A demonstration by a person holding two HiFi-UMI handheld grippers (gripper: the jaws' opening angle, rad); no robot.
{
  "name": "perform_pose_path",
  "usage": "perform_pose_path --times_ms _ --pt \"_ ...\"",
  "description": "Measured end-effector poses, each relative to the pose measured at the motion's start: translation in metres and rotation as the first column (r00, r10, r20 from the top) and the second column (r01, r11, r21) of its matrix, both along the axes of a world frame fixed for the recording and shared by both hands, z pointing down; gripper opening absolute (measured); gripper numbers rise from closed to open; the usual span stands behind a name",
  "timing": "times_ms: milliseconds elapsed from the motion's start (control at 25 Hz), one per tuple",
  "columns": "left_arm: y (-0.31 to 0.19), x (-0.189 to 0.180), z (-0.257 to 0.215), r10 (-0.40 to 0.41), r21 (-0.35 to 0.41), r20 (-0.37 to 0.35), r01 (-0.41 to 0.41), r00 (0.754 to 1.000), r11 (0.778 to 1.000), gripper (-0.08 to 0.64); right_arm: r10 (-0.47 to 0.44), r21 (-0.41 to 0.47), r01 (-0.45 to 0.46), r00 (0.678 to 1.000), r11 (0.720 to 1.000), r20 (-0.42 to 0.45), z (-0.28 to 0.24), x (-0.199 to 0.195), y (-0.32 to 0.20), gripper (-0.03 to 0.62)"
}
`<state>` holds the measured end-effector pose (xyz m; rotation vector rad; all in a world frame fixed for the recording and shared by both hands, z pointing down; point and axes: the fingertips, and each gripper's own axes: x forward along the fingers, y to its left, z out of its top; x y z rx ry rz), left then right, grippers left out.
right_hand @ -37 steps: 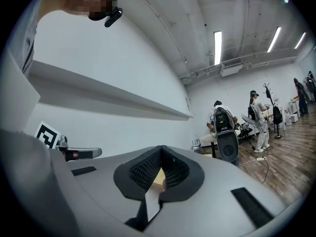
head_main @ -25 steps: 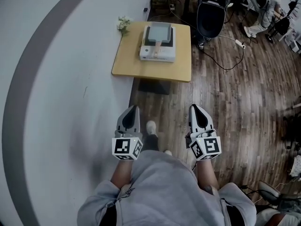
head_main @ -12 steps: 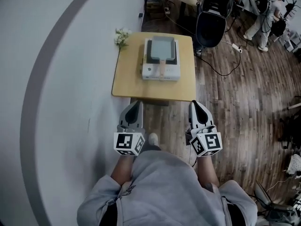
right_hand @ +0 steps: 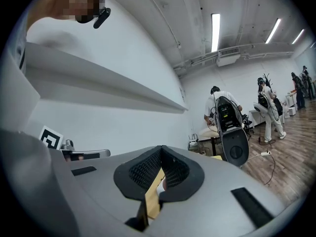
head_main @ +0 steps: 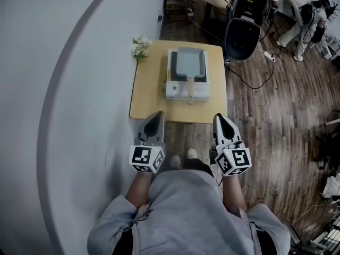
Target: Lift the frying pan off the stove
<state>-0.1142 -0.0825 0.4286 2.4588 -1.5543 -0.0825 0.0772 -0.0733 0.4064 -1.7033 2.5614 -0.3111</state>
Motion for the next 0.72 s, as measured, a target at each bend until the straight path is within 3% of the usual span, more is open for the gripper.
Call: perform_pose_path --times_ms 200,360,440,480,560,720 --pt "-0.027 0.011 0.020 0.069 -0.092 -0.058 -0.074 0.996 0.993 0.002 -0.051 -0.056 0.053 0.998 0.997 0.039 0.017 -0.004 -0.029 -0.002" --pt "-0.055 0.024 0.040 0.166 -0.171 -0.128 -0.186 0.978 0.968 0.002 -0.114 -0.123 0.125 0.989 0.984 0.095 0.046 -0.007 -0.061 0.000" --pt "-0.069 0.035 0.051 0.223 -0.214 -0.172 -0.257 0.960 0.942 0.018 -0.150 -0.190 0.174 0.980 0.966 0.131 0.067 -0.008 -0.078 0.000" --pt "-0.075 0.041 0.057 0.248 -0.237 -0.196 -0.291 0.949 0.927 0.090 -0.170 -0.223 0.200 0.974 0.954 0.148 0.077 -0.008 -0.085 0.002" --pt "-0.090 0.052 0.068 0.283 -0.284 -0.250 -0.350 0.926 0.893 0.134 -0.206 -0.285 0.254 0.961 0.924 0.185 0.096 -0.008 -0.099 0.002" --pt "-0.125 0.069 0.098 0.303 -0.362 -0.415 -0.461 0.858 0.810 0.155 -0.255 -0.404 0.382 0.907 0.831 0.334 0.140 -0.014 -0.123 0.104"
